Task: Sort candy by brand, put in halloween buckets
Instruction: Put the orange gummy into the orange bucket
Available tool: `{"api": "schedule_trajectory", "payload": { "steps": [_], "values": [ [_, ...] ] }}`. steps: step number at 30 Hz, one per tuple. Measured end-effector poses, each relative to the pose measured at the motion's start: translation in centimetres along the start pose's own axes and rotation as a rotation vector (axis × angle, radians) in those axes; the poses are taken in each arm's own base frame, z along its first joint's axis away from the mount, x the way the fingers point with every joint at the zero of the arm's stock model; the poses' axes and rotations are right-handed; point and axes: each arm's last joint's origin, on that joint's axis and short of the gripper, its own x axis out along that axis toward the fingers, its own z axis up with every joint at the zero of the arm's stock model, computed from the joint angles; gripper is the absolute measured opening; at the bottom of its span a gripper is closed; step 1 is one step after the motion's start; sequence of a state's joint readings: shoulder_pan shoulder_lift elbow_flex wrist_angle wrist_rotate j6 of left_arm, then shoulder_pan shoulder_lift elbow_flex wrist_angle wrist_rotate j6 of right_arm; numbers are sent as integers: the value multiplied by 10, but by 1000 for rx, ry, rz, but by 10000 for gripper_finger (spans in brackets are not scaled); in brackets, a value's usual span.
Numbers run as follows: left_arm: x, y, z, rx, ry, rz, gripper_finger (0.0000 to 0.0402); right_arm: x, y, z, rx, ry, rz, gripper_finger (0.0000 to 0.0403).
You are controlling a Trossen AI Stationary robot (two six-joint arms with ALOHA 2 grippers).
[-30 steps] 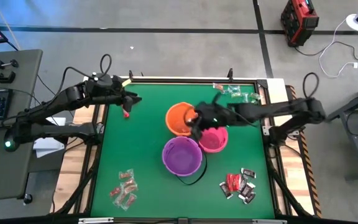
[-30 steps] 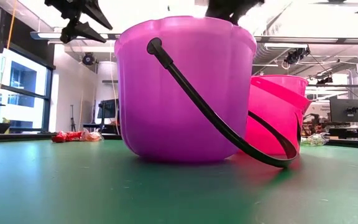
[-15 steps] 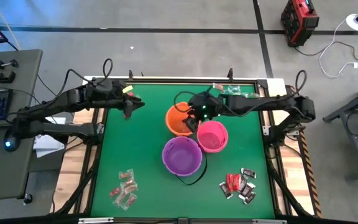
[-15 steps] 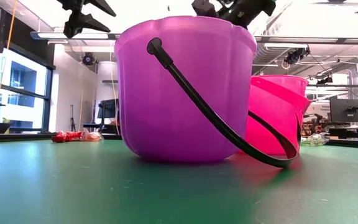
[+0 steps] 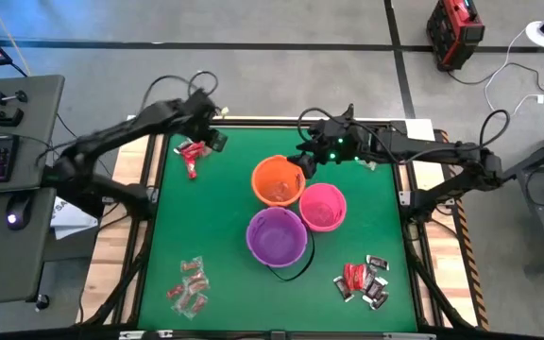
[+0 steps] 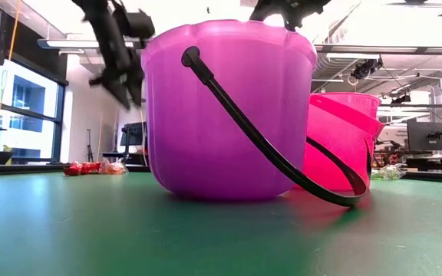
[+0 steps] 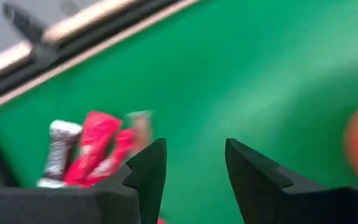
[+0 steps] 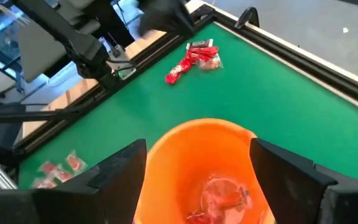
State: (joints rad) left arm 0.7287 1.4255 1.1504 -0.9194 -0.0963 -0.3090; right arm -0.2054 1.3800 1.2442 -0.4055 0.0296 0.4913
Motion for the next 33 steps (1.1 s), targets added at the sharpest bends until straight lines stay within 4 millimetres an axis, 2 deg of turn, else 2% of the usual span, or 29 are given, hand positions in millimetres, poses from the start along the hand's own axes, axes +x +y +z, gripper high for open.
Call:
{"api": "schedule_trajectory", "payload": {
  "steps": [3, 6, 9, 13, 24, 27, 31, 33],
  "values": [
    [40, 15, 10, -15, 135, 53, 152, 0, 2, -1, 1, 4, 5, 280],
    [71, 26, 13, -6, 230, 80, 152, 0, 5, -3, -5, 9, 15, 280],
    [93, 32, 15, -7, 287, 95, 152, 0, 8, -4, -7, 10, 18, 280],
    [112, 37, 14, -7, 342, 83, 152, 0, 8, -5, 9, -10, -18, 280],
    [128, 34, 18, -18, 316, 51, 144, 0, 8, -4, 17, -20, -36, 280],
    [129, 34, 17, 0, 320, 49, 109, 0, 8, -4, 17, -20, -36, 280],
    [120, 31, 17, 3, 309, 18, 22, 0, 8, -4, 14, -20, -36, 280],
    [108, 28, 19, -4, 270, -10, 13, 0, 8, -4, 9, -20, -36, 280]
  ]
}}
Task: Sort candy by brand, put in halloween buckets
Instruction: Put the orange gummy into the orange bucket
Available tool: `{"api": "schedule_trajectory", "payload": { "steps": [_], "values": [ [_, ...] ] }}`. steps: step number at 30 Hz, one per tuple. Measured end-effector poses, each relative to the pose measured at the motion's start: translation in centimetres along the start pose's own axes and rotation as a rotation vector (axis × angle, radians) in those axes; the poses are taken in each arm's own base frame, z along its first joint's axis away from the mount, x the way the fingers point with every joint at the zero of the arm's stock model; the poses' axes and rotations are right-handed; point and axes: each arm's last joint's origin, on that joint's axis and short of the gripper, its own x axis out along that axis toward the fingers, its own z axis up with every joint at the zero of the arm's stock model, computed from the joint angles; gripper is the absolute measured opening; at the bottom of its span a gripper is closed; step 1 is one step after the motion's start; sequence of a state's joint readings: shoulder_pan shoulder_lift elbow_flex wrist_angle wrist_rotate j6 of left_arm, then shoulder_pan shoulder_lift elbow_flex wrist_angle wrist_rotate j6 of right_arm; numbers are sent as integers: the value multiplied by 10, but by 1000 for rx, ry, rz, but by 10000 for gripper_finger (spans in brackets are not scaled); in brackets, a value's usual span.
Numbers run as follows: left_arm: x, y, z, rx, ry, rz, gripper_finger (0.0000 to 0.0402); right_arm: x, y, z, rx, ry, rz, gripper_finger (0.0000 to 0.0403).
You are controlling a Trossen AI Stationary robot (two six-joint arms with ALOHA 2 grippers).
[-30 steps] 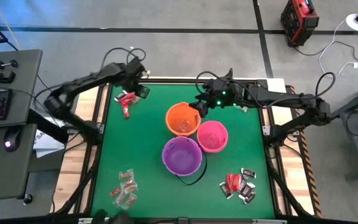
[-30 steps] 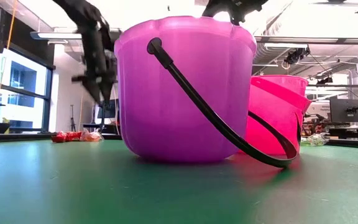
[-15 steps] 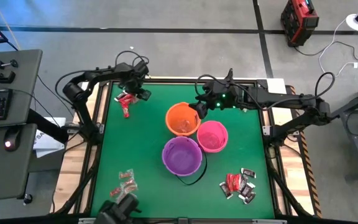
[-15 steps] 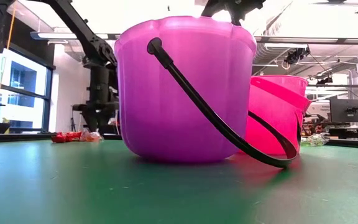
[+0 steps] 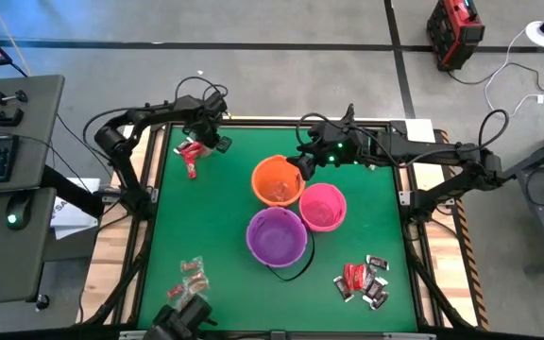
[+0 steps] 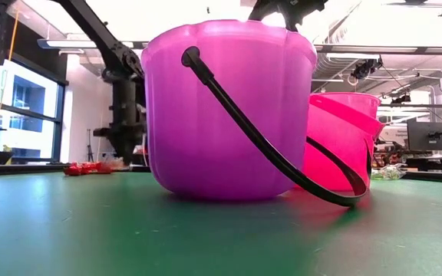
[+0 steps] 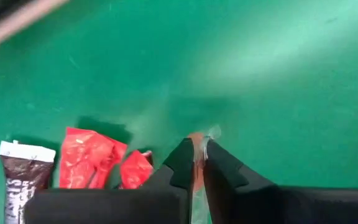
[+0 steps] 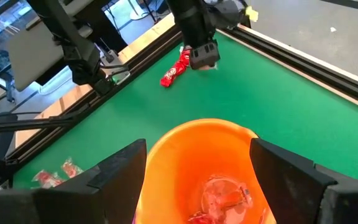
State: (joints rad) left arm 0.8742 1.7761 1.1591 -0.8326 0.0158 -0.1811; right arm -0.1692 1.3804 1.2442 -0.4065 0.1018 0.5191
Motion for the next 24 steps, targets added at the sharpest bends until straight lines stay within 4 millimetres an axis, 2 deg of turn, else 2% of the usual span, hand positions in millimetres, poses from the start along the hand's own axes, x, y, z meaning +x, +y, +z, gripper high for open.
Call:
{"api": "schedule_trajectory", "payload": {
  "steps": [3, 6, 11, 14, 17, 19, 21, 24],
  "values": [
    [-27, -8, -6, 4, -86, -24, 16, 0, 0, 0, -30, 0, -1, 280],
    [-65, -29, -19, 51, -217, -112, 5, -5, -2, 3, -88, -17, -18, 280],
    [-125, -86, -56, 192, -449, -376, 3, -24, -11, 13, -92, -97, -84, 280],
    [-149, -123, -85, 295, -531, -527, 2, -32, -16, 17, -81, -114, -97, 280],
    [-160, -155, -108, 401, -580, -644, 5, -34, -21, 17, -84, -105, -118, 279],
    [-160, -173, -116, 434, -624, -661, 9, -33, -25, 16, -83, -78, -142, 279],
    [-156, -185, -119, 428, -671, -626, 16, -31, -26, 15, -82, -69, -151, 279],
    [-143, -197, -112, 402, -697, -581, 38, -30, -28, 15, -87, -59, -161, 279]
  ]
}}
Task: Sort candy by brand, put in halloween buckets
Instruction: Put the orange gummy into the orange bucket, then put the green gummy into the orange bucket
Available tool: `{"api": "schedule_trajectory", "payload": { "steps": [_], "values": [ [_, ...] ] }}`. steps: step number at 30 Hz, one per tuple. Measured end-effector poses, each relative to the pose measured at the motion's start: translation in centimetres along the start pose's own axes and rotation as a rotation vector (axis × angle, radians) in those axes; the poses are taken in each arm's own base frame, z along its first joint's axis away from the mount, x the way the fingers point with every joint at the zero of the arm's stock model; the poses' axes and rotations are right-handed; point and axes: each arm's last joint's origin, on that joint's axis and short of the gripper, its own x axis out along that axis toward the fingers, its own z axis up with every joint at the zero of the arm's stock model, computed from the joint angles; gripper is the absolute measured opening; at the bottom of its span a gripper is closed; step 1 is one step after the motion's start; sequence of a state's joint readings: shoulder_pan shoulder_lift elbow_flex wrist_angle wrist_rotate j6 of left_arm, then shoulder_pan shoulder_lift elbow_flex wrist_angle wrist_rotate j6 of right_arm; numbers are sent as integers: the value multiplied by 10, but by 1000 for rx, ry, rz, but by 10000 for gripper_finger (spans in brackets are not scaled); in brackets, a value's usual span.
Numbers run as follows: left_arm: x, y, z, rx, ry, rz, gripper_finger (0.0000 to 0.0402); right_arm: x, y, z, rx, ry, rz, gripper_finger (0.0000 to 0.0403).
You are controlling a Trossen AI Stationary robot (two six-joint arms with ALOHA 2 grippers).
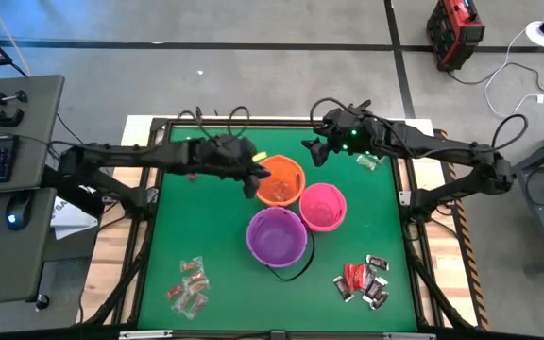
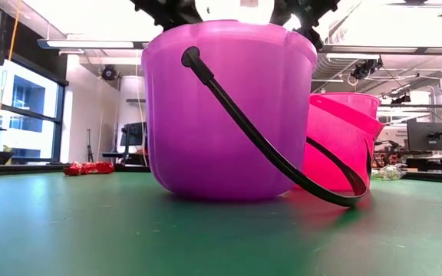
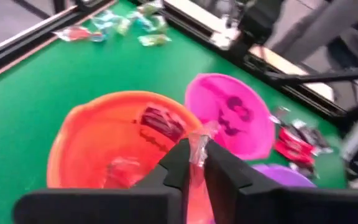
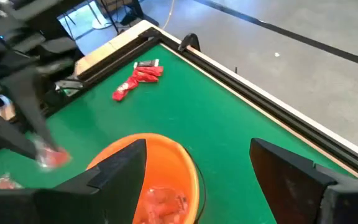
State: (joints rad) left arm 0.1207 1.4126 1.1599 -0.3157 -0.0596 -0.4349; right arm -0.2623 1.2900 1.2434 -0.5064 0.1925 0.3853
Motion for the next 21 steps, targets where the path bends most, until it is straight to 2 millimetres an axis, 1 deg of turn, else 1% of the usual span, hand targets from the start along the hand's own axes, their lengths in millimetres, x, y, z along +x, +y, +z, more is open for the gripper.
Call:
{"api": "schedule_trajectory", "payload": {
  "steps": [3, 5, 7, 10, 11, 13, 15, 18, 21],
  "values": [
    [15, 4, -1, -37, -4, -1, 74, -1, 0, 0, -3, -3, 1, 279],
    [21, 4, -2, -40, 13, -14, 102, -1, 0, 0, -12, -3, 1, 279],
    [22, 3, 1, -25, 21, -28, 131, -1, 0, 0, -26, -4, 1, 279],
    [19, 1, 6, -18, 21, -43, 168, -1, 0, 0, -28, -2, 0, 279],
    [16, 0, 8, -16, 17, -51, 178, -1, 0, 0, -32, -2, -3, 279],
    [10, 0, 6, -7, 54, -57, 194, -1, -2, -1, -31, -2, -46, 279],
    [0, -1, 4, -12, 102, -67, 205, -2, -9, -5, 36, 20, -153, 279],
    [-21, -1, -6, -4, 202, -26, 210, -2, -30, -12, 155, 108, -307, 279],
    [-41, 0, -16, 5, 195, 68, 209, -3, -52, -20, 221, 222, -438, 279]
  ]
}}
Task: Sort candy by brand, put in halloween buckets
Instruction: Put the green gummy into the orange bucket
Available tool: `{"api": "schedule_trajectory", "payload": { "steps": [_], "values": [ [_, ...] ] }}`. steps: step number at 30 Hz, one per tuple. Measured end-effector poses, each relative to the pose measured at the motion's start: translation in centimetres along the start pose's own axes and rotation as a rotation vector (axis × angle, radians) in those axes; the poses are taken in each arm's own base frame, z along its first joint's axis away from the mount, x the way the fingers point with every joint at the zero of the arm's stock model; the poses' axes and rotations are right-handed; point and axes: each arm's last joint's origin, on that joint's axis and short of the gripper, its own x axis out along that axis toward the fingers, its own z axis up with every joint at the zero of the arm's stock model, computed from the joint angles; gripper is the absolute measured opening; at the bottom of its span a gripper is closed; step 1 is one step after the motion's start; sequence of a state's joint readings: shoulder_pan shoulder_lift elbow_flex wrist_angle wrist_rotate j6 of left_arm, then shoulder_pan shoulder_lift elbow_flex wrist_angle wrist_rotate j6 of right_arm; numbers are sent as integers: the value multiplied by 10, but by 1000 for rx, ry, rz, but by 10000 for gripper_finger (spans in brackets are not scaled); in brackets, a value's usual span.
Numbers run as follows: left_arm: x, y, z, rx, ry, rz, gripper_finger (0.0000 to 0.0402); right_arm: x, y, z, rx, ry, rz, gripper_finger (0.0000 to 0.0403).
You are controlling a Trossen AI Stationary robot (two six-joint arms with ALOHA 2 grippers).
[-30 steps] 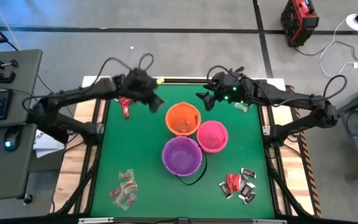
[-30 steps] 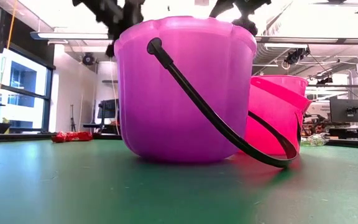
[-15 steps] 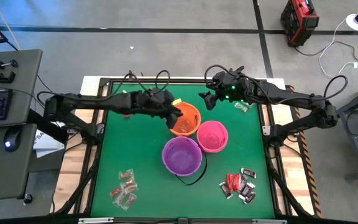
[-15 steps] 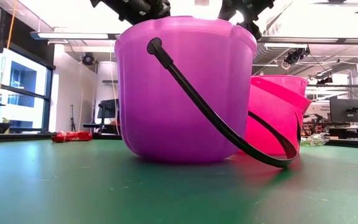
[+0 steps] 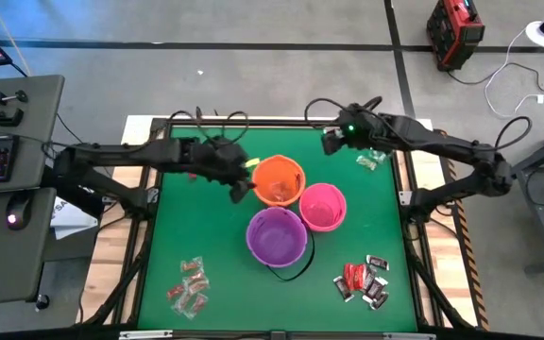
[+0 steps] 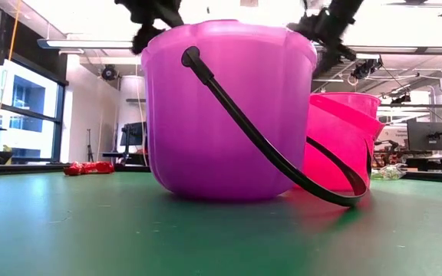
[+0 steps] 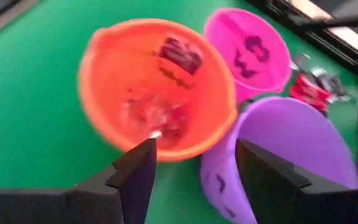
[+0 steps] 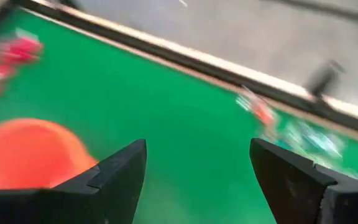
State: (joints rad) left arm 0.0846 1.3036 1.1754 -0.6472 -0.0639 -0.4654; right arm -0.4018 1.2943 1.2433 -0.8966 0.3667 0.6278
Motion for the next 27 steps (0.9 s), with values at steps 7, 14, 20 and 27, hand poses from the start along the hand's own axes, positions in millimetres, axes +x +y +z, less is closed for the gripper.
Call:
{"api": "schedule_trajectory", "payload": {
  "steps": [7, 14, 20, 27],
  "values": [
    [-18, 16, -36, -198, -172, -21, 209, 55, -61, 17, 121, 230, -209, 279],
    [-14, 21, -69, -337, -143, -57, 209, 119, -109, -10, 105, 585, -202, 279],
    [-8, 19, -79, -332, -134, -49, 209, 136, -120, -45, 76, 684, -186, 279],
    [-8, 17, -78, -318, -145, -54, 209, 152, -126, -77, 83, 678, -170, 279]
  ]
}}
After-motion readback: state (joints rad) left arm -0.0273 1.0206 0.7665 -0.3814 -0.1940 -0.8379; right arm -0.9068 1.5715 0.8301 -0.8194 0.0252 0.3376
